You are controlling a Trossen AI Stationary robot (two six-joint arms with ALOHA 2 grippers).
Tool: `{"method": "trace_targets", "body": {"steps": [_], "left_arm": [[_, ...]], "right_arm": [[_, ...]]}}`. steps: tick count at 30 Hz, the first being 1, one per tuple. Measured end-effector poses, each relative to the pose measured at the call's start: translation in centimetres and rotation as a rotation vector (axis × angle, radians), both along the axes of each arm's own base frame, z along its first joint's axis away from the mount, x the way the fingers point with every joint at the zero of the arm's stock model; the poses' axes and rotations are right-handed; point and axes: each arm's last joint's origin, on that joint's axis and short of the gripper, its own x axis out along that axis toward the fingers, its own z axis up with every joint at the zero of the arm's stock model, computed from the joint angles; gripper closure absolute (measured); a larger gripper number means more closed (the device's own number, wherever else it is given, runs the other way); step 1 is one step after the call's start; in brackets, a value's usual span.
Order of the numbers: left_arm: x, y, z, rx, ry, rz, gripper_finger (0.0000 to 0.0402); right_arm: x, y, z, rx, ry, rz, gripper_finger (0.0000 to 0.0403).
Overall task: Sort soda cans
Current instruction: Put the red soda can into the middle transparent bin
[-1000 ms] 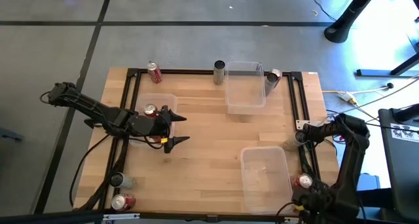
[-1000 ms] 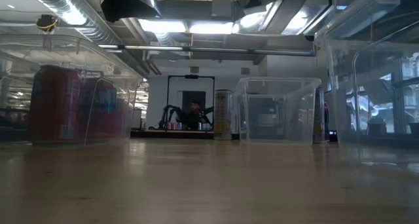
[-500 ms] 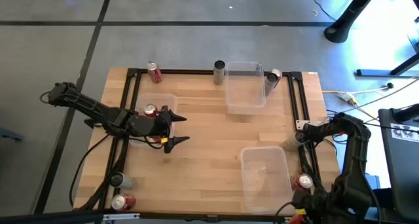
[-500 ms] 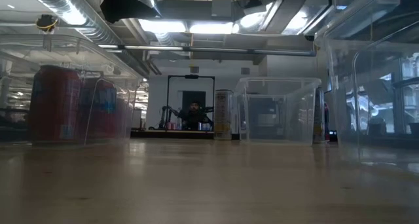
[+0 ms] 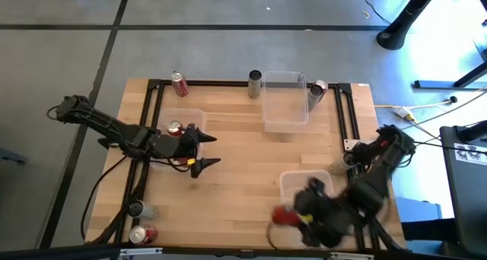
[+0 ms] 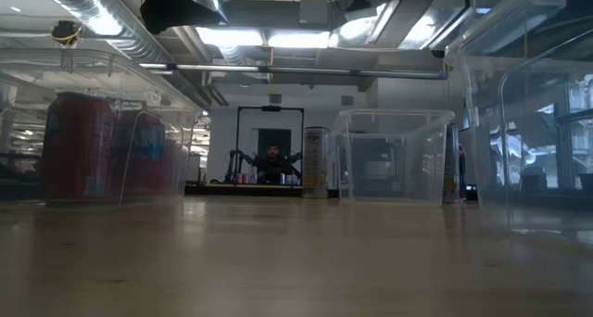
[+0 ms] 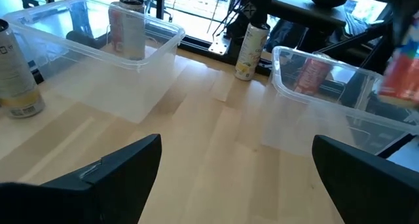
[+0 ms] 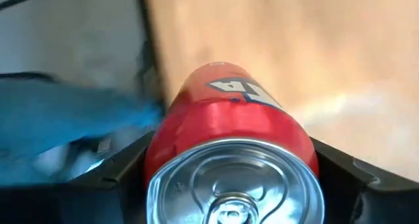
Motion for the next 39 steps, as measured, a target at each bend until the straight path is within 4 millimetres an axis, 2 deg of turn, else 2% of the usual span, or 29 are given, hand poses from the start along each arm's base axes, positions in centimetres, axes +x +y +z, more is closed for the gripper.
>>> {"method": "trace_targets", "body": {"steps": [4, 7, 12, 16, 21, 25, 34, 39], "left_arm": [[0.1, 0.0, -0.1, -0.004, 0.004, 0.002, 0.0018], [0.4, -0.1, -0.4, -0.015, 0.014, 0.008, 0.0018], [1.1, -0.3, -1.5, -0.030, 0.059, 0.024, 0.0018], [1.9, -0.5, -2.6, -0.022, 0.104, 0.036, 0.0018], [2.9, -0.5, -4.2, 0.008, 0.177, 0.061, 0.0018], [2.8, -0.4, -5.0, 0.007, 0.239, 0.071, 0.0018], [1.2, -0.3, -4.8, -0.052, 0.298, 0.101, 0.0018], [1.0, -0.2, -4.9, -0.064, 0.318, 0.110, 0.0018]], "right_arm": [[3.8, -3.6, -0.3, -0.173, -0.046, 0.051, 0.0114], [6.7, -6.3, -1.5, -0.279, -0.005, 0.079, 0.0114], [11.1, -10.5, -4.7, -0.351, 0.122, 0.125, 0.0114], [13.8, -12.7, -7.8, -0.381, 0.208, 0.138, 0.0114], [16.1, -13.6, -11.5, -0.395, 0.285, 0.170, 0.0114], [17.6, -13.8, -13.6, -0.356, 0.294, 0.232, 0.0114], [19.5, -14.4, -15.9, -0.259, 0.257, 0.302, 0.0111], [19.8, -14.3, -16.3, -0.267, 0.249, 0.297, 0.0076]]}}
